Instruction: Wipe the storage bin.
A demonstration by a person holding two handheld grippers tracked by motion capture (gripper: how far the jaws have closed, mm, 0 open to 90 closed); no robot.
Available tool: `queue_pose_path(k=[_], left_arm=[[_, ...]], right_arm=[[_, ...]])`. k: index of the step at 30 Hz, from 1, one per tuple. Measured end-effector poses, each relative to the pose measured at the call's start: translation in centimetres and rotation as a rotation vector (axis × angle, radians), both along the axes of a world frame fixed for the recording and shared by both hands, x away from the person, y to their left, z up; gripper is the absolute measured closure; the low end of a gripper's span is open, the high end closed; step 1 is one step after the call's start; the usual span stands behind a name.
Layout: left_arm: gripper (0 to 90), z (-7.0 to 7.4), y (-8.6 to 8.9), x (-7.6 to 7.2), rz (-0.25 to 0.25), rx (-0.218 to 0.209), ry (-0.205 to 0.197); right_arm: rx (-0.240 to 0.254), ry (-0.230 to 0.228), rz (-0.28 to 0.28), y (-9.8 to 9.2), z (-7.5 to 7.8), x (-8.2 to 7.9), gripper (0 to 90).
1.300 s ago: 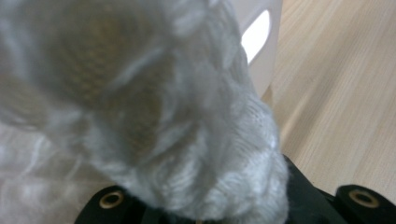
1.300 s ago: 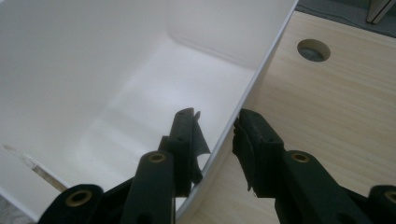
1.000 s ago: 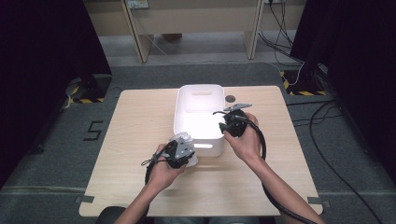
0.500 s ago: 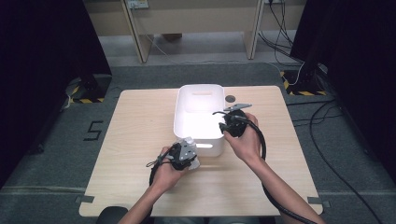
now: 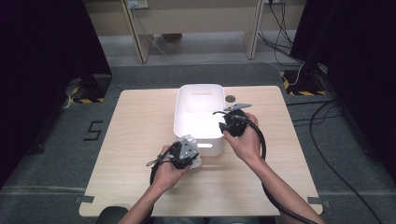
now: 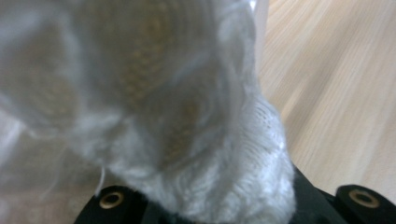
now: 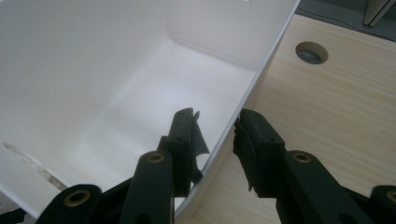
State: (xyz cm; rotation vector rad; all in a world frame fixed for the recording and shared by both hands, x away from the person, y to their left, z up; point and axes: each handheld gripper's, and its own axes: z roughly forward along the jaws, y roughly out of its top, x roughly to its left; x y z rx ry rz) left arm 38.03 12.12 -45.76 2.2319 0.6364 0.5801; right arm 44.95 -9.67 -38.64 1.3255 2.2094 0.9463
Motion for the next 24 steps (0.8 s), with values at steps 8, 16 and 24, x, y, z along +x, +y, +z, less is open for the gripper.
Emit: queue_pose_path(k=[8, 16, 24], left_arm=[[81.7, 2.1, -0.2, -0.3, 0.001, -0.039, -0.028], [81.7, 3.8, -0.5, -0.8, -0.012, -0.055, -0.063], [81.7, 4.4, -0.8, -0.7, -0.022, -0.048, -0.066]], right_arm=[[-0.003, -0.001, 0.0, 0.1, 0.0, 0.0, 67.5], [-0.006, -0.003, 0.003, 0.1, 0.0, 0.0, 67.7], [-0.01, -0.003, 0.008, 0.1, 0.0, 0.0, 68.1]])
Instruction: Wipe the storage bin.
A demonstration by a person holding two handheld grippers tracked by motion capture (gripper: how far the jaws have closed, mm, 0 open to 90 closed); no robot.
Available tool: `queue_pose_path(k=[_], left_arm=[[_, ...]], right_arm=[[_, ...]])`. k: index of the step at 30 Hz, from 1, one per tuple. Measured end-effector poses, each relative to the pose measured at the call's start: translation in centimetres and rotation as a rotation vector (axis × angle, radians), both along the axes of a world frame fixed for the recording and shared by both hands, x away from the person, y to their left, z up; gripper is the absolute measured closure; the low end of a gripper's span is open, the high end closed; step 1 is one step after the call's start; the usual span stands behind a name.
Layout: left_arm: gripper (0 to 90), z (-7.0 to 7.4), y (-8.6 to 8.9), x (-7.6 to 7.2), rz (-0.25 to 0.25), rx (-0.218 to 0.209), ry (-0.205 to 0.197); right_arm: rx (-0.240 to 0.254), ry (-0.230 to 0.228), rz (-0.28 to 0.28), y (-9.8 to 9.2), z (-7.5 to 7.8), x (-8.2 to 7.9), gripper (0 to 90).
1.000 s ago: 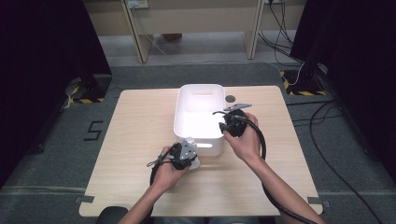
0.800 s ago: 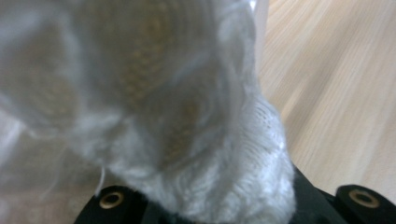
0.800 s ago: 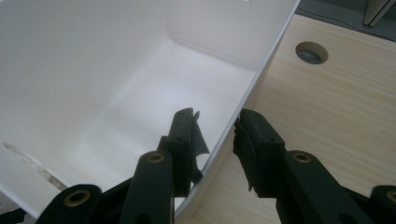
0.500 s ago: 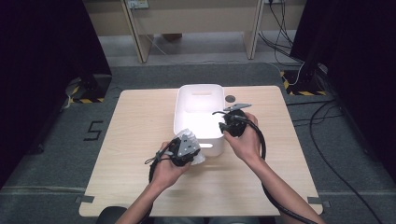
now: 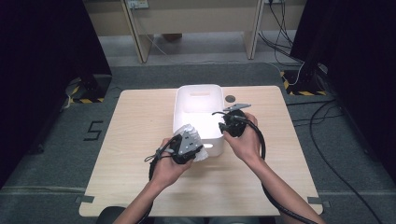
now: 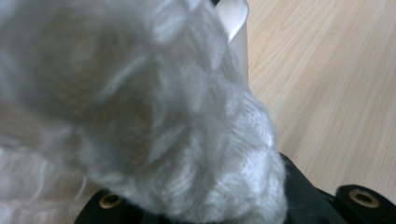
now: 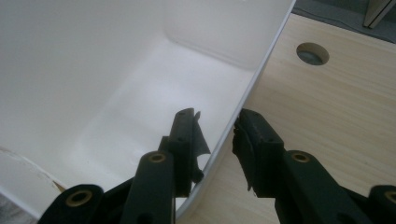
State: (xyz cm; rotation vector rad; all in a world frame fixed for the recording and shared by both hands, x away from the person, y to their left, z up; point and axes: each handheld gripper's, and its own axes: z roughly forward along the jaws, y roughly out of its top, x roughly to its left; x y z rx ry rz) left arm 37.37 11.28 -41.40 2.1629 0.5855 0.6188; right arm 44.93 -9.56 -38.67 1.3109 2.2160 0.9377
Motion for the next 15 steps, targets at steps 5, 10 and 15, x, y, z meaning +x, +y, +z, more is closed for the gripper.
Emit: queue_pose_path(k=[5, 10, 15], left_arm=[[81.7, -0.4, -0.3, 0.1, -0.004, 0.024, 0.009], [81.7, -1.0, -0.6, 0.2, -0.006, 0.04, 0.015], [81.7, -1.5, -0.8, 0.3, -0.005, 0.054, 0.022]], right_arm=[[0.002, 0.0, -0.001, 0.0, 0.0, 0.0, 68.1], [0.002, 0.0, -0.001, 0.0, 0.0, 0.0, 68.1], [0.001, -0.002, 0.0, 0.0, 0.0, 0.0, 67.9]])
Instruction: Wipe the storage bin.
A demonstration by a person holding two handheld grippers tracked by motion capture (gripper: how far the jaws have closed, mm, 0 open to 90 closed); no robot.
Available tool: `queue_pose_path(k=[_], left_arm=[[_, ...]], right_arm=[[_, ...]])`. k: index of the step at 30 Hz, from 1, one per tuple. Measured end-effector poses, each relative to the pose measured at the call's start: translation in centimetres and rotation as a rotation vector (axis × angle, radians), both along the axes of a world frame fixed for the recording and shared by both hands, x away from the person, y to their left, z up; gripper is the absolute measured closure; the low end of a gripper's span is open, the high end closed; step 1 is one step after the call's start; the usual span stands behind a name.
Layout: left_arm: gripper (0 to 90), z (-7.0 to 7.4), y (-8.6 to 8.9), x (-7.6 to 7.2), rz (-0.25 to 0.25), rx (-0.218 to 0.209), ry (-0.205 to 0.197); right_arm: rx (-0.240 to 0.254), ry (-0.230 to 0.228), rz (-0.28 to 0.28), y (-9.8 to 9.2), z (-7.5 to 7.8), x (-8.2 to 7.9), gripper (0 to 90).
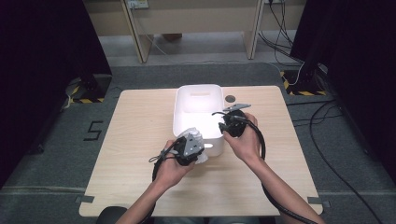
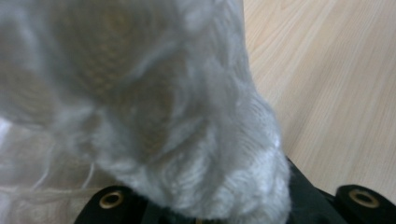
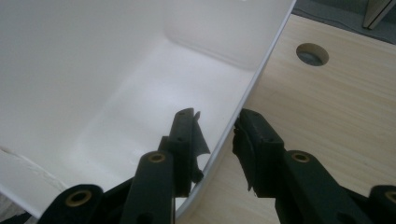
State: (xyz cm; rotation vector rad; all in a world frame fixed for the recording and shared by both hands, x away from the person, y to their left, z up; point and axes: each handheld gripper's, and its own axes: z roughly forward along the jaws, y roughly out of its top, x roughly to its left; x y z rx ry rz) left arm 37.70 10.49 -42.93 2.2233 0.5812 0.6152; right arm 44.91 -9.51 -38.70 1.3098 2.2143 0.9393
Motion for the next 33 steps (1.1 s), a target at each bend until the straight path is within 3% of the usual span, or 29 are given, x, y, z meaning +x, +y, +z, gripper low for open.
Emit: queue_pose_path(k=[3, 17, 33], left_arm=[[81.8, -0.4, -0.1, 0.1, -0.002, 0.019, 0.005], [81.7, -1.5, -0.3, 0.5, -0.004, 0.02, 0.031], [81.8, -3.1, -0.8, 0.7, 0.0, 0.051, 0.05]], right_arm=[[0.0, -0.001, 0.0, 0.0, 0.0, 0.0, 67.9], [-0.004, -0.004, 0.0, 0.0, 0.0, 0.0, 67.9], [-0.018, 0.013, 0.004, 0.3, -0.6, 0.0, 66.2]])
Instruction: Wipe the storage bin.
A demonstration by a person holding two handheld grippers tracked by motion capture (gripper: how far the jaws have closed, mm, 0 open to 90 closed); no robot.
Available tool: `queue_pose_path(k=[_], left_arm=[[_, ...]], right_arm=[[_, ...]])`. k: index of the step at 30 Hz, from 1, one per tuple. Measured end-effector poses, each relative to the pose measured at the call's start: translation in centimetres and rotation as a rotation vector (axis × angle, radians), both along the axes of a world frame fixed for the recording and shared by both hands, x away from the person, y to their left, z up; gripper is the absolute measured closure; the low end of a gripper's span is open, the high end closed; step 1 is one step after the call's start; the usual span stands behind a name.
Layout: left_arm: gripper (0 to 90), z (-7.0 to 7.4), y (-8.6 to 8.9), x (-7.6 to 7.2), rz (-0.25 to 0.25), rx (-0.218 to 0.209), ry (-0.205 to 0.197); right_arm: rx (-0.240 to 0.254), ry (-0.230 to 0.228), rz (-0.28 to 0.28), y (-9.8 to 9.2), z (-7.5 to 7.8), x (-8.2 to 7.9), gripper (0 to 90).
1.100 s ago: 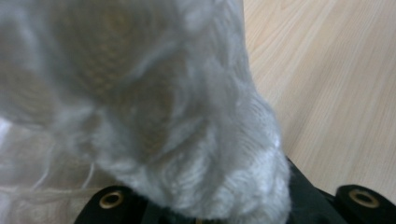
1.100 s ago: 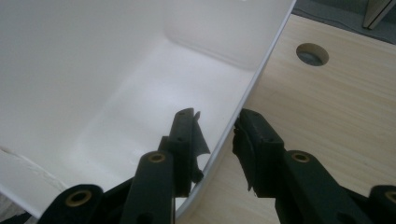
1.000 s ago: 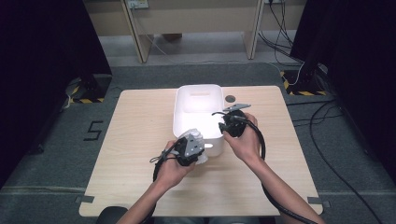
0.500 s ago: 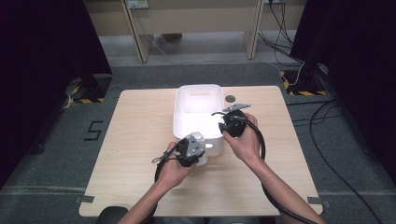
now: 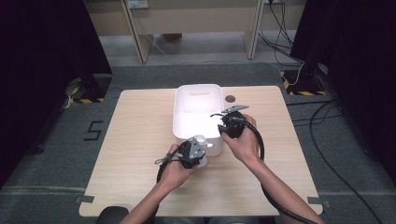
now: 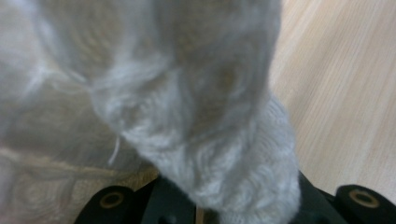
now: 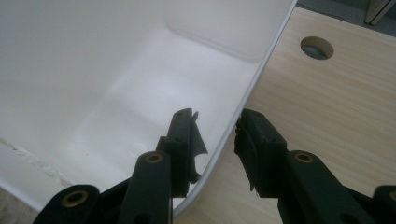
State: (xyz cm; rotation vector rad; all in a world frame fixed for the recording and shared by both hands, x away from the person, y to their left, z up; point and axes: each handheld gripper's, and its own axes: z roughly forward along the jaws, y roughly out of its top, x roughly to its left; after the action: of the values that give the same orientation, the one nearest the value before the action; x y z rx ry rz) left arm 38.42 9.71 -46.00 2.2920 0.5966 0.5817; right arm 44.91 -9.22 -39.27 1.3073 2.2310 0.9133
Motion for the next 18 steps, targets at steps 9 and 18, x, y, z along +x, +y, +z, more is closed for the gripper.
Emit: queue_pose_path(k=[9, 18], left_arm=[[81.7, -0.64, 0.02, 0.21, 0.005, 0.008, 0.018], [81.7, -0.15, 0.16, 0.12, 0.016, -0.02, 0.007]], right_arm=[[0.026, 0.019, -0.012, -0.15, 0.26, -0.03, 65.0], [0.049, 0.026, -0.018, -0.15, 0.92, -0.33, 66.7]])
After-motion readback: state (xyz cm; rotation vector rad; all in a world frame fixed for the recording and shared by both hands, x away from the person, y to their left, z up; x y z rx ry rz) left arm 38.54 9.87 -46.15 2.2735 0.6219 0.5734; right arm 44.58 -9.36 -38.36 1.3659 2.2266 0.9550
